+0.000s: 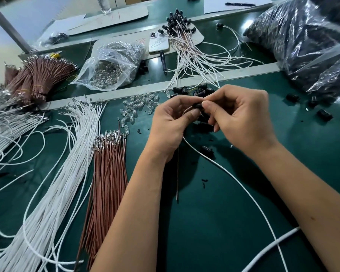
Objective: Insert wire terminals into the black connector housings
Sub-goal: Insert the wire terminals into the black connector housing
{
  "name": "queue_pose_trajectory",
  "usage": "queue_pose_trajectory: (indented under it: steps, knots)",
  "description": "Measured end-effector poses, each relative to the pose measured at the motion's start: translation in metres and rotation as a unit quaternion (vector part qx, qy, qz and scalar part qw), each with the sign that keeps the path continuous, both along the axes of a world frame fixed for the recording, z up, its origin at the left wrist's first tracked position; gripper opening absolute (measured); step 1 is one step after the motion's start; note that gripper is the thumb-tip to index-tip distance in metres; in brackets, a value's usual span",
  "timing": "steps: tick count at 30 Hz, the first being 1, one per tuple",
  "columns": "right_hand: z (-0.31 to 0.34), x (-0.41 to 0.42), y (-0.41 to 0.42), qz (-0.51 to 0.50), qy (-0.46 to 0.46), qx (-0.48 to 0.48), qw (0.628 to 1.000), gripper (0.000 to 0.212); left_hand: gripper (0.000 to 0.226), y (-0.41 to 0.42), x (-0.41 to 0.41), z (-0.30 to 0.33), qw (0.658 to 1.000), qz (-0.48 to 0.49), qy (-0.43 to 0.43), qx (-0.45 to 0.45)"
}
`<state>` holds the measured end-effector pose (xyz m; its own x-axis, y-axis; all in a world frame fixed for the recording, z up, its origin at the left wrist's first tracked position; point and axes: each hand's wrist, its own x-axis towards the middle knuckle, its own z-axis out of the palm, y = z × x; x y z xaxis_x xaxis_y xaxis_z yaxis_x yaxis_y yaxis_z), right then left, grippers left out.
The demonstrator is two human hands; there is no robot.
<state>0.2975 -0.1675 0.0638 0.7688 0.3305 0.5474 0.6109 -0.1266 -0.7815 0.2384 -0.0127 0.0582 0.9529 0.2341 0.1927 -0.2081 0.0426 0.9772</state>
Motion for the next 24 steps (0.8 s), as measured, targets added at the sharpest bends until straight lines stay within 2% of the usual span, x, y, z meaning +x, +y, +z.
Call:
queue_pose_trajectory:
  steps: [7,12,16,19,21,24]
  knots:
    - [-0.002,0.007,-0.005,0.056,0.048,0.005,0.997,0.004,0.024,0.0,0.001,-0.005,1.0,0.015,0.01,-0.002]
    - [-0.003,0.006,-0.004,0.053,0.08,0.033,0.995,0.006,0.023,0.0,0.001,-0.003,1.0,0.015,0.009,-0.001]
    - [0.002,0.001,0.0,0.016,0.037,0.075,0.996,0.013,0.022,-0.003,0.001,0.001,0.999,0.015,-0.014,-0.051]
    - [0.008,-0.001,0.0,0.025,0.085,0.131,0.987,0.009,0.027,-0.002,-0.002,0.006,0.99,0.002,-0.04,-0.132]
    - [0.009,-0.003,0.001,0.017,0.104,0.117,0.987,0.018,0.026,-0.002,-0.003,0.008,0.98,-0.009,-0.053,-0.194]
    - [0.01,-0.008,0.001,0.011,0.053,0.077,0.996,0.033,0.027,-0.003,-0.002,0.01,0.973,-0.022,-0.062,-0.222]
